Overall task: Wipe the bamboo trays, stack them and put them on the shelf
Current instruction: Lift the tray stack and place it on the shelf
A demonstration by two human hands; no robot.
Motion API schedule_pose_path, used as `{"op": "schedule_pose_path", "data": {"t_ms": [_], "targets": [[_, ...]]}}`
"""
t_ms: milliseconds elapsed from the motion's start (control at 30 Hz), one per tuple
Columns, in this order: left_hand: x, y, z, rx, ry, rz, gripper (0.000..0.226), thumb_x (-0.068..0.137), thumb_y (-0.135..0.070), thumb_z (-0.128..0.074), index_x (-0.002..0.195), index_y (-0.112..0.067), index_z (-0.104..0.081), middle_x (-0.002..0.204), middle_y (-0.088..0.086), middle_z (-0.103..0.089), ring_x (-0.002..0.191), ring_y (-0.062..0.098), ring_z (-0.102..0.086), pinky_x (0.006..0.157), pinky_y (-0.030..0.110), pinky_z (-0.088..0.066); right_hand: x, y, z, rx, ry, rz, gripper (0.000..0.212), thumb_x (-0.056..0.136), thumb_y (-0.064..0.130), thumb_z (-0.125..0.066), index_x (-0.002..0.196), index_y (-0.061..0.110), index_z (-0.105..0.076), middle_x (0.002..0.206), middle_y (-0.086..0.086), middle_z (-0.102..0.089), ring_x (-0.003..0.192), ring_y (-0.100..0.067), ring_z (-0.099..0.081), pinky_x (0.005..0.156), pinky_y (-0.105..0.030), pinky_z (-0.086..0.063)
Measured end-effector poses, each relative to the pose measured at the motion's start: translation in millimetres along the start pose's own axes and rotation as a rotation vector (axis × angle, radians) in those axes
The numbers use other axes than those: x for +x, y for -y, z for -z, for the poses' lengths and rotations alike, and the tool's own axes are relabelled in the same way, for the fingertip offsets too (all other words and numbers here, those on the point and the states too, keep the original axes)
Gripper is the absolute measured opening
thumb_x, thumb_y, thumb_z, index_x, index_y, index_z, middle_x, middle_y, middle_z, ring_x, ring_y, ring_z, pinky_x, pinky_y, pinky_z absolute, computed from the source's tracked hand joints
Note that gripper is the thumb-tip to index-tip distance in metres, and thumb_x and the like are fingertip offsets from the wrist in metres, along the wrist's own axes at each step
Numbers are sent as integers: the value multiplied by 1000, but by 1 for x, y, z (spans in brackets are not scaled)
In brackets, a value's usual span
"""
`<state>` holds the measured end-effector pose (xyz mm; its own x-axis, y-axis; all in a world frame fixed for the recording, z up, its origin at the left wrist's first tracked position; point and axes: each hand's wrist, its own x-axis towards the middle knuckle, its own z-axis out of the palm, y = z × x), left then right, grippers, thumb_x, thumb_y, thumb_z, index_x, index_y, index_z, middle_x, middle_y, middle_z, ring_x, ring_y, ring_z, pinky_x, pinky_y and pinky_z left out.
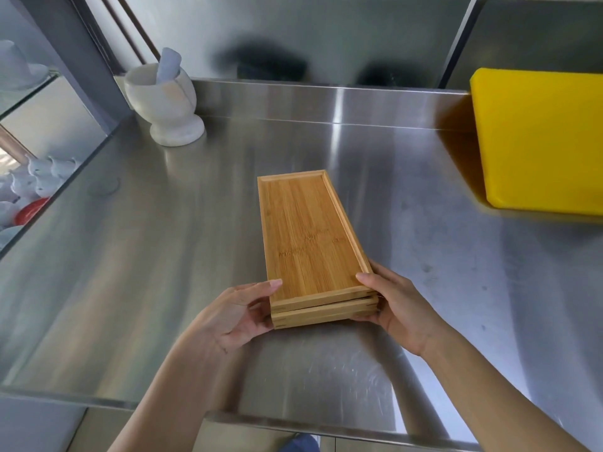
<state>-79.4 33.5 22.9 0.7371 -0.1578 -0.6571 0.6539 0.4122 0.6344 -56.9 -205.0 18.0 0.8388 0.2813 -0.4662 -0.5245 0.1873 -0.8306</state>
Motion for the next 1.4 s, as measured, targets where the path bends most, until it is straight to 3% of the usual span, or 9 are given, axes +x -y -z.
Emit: {"op": "schedule_pose_path", "data": {"t_ms": [167, 367, 533, 767, 833, 933, 1133, 1300, 1400], "targets": [[2, -13, -6, -1, -37, -34, 31, 60, -15, -71, 87, 1, -67, 68, 10, -74, 63, 21, -71, 64, 36, -61, 3, 8, -9, -58, -40, 67, 34, 90, 20, -51, 124, 23, -54, 101, 1, -67, 85, -15, -67, 76, -36, -59], [3, -58, -28, 50, 10, -121, 37, 59, -15, -72, 91, 2, -67, 88, 15, -67, 81, 26, -62, 77, 42, -53, 11, 45, -16, -51, -63, 196, 30, 92, 21, -48, 121, 25, -55, 102, 3, -68, 93, -18, -65, 73, -32, -60], [18, -132, -59, 97, 87, -215, 27, 53, -20, -75, 75, -6, -68, 68, 6, -60, 63, 18, -54, 69, 32, -47, 30, 108, -25, 4, -119, 333, 26, 91, 20, -49, 116, 26, -56, 100, 0, -69, 86, -15, -69, 67, -29, -59], [56, -265, -126, 91, 187, -325, 39, 64, -14, -74, 99, -2, -65, 76, 7, -65, 83, 21, -56, 78, 32, -49, 82, 235, -34, 81, -206, 467, 21, 92, 22, -50, 112, 19, -56, 107, -8, -63, 98, -24, -63, 77, -41, -55], [71, -299, -144, 85, 198, -343, 17, 76, -15, -71, 88, -5, -64, 70, 6, -63, 74, 19, -57, 68, 30, -54, 99, 271, -36, 95, -243, 484, 13, 92, 22, -51, 102, 18, -58, 101, -9, -64, 94, -24, -63, 76, -42, -55], [96, -342, -166, 78, 208, -326, 22, 79, -17, -69, 91, -2, -60, 66, 9, -65, 61, 20, -64, 53, 31, -54, 125, 316, -35, 90, -251, 494, 9, 91, 20, -53, 92, 14, -60, 94, -12, -66, 86, -25, -65, 70, -41, -56], [149, -407, -191, 12, 199, -348, 43, 77, -14, -74, 113, -2, -54, 114, 19, -63, 105, 31, -62, 88, 38, -52, 190, 379, -24, 123, -231, 451, 6, 90, 20, -54, 95, 17, -56, 110, -15, -60, 102, -31, -59, 89, -48, -51], [204, -440, -198, 5, 190, -316, 46, 75, -13, -75, 114, -1, -54, 109, 20, -64, 99, 31, -63, 81, 38, -54, 246, 402, -12, 103, -228, 445, 3, 90, 18, -53, 91, 16, -55, 106, -15, -61, 98, -30, -60, 87, -47, -51], [233, -449, -201, 32, 175, -317, 46, 75, -14, -75, 115, -2, -55, 117, 20, -63, 107, 32, -61, 89, 39, -52, 275, 407, -1, 103, -239, 430, 5, 90, 19, -54, 94, 15, -54, 106, -15, -61, 99, -30, -60, 86, -46, -52]]}}
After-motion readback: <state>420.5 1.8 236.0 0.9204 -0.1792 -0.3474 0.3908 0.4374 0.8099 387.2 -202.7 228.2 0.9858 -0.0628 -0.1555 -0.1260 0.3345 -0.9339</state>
